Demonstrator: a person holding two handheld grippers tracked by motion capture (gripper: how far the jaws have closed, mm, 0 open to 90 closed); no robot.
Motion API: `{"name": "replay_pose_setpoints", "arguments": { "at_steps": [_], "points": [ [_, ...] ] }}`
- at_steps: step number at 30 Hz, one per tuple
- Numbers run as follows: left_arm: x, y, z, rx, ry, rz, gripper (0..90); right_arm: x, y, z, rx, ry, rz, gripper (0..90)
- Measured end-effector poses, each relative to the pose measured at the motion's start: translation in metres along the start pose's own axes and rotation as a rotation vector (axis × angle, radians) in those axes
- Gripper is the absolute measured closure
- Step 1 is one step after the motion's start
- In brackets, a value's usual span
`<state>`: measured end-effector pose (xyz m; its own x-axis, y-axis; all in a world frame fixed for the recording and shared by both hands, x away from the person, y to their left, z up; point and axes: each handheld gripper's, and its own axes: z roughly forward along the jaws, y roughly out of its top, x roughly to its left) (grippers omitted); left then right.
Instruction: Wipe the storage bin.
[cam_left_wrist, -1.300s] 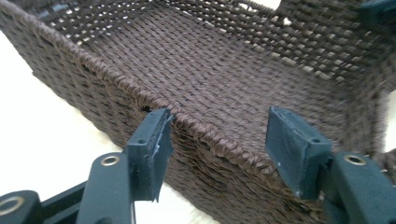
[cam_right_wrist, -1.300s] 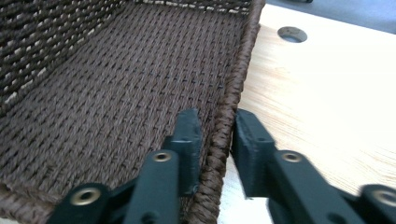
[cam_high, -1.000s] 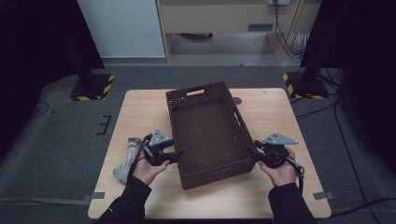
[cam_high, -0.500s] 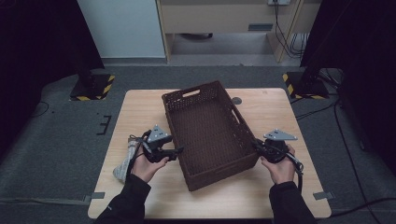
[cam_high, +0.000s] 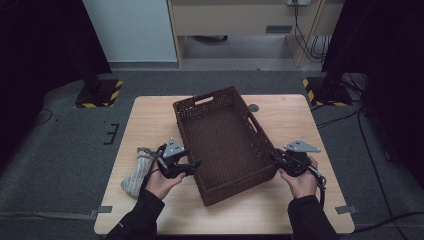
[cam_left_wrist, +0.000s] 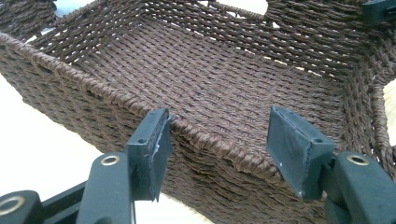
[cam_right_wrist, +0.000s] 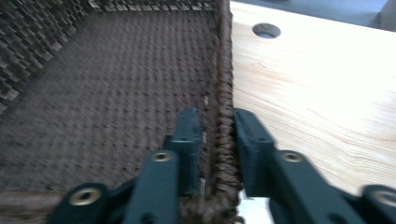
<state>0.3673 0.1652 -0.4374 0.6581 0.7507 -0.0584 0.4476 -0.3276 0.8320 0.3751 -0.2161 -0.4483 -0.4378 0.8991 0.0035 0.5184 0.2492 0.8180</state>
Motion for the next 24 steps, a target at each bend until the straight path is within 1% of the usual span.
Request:
{"name": "replay_pose_setpoints", "arguments": {
  "at_steps": [1,2,3,4,5,6,7,9,10,11,12,14,16,18,20,21,22,24],
  "points": [
    [0.001,0.001,-0.001,0.001,-0.007,-0.001,38.8,-0.002,0.000,0.004,-0.001,-0.013,-0.003,80.6],
    [0.002,0.002,-0.002,0.001,-0.021,-0.003,39.2,-0.003,0.000,0.005,0.004,-0.008,-0.006,80.9],
    [0.002,0.002,-0.002,0.001,-0.021,-0.003,42.0,-0.003,0.000,0.005,0.004,-0.008,-0.006,80.9],
    [0.005,0.005,-0.006,0.015,-0.053,-0.005,42.5,-0.005,0.002,0.007,0.008,-0.017,-0.018,81.0],
    [0.005,0.005,-0.006,0.015,-0.053,-0.005,41.3,-0.007,0.003,0.008,0.004,-0.021,-0.017,81.0],
    [0.006,0.006,-0.007,0.008,-0.047,-0.002,38.3,-0.010,0.003,0.009,0.001,-0.023,-0.014,80.9],
    [0.010,0.007,-0.011,0.001,-0.044,-0.018,38.0,-0.012,0.003,0.011,-0.006,-0.028,-0.013,80.6],
    [0.014,0.008,-0.014,-0.003,-0.024,-0.016,37.6,-0.018,0.004,0.014,-0.016,-0.051,-0.007,77.7],
    [0.014,0.008,-0.014,-0.003,-0.024,-0.016,37.3,-0.018,0.004,0.014,-0.016,-0.051,-0.007,77.7],
    [0.019,0.008,-0.017,-0.009,-0.020,-0.029,37.2,-0.020,0.004,0.017,-0.030,-0.075,0.001,72.5],
    [0.021,0.007,-0.019,-0.012,-0.014,-0.036,37.0,-0.021,0.004,0.017,-0.032,-0.084,-0.003,70.2],
    [0.024,0.007,-0.021,-0.016,-0.004,-0.041,36.9,-0.021,0.005,0.014,-0.031,-0.087,0.008,65.8],
    [0.025,0.007,-0.024,-0.019,0.001,-0.044,36.6,-0.022,0.007,0.008,-0.053,-0.082,0.029,63.4],
    [0.027,0.007,-0.027,-0.022,0.007,-0.040,36.2,-0.021,0.009,-0.001,-0.071,-0.063,0.066,60.8],
    [0.028,0.006,-0.029,-0.023,0.012,-0.045,35.8,-0.018,0.009,-0.009,-0.080,-0.061,0.070,58.6],
    [0.030,0.005,-0.030,-0.019,0.014,-0.043,35.3,-0.016,0.008,-0.012,-0.064,-0.060,0.074,57.5],
    [0.030,0.005,-0.030,-0.019,0.014,-0.043,34.9,-0.016,0.008,-0.012,-0.064,-0.060,0.074,57.5],
    [0.033,0.002,-0.032,-0.013,0.020,-0.054,34.8,-0.011,0.004,-0.022,-0.045,-0.055,0.095,57.6]
  ]
}}
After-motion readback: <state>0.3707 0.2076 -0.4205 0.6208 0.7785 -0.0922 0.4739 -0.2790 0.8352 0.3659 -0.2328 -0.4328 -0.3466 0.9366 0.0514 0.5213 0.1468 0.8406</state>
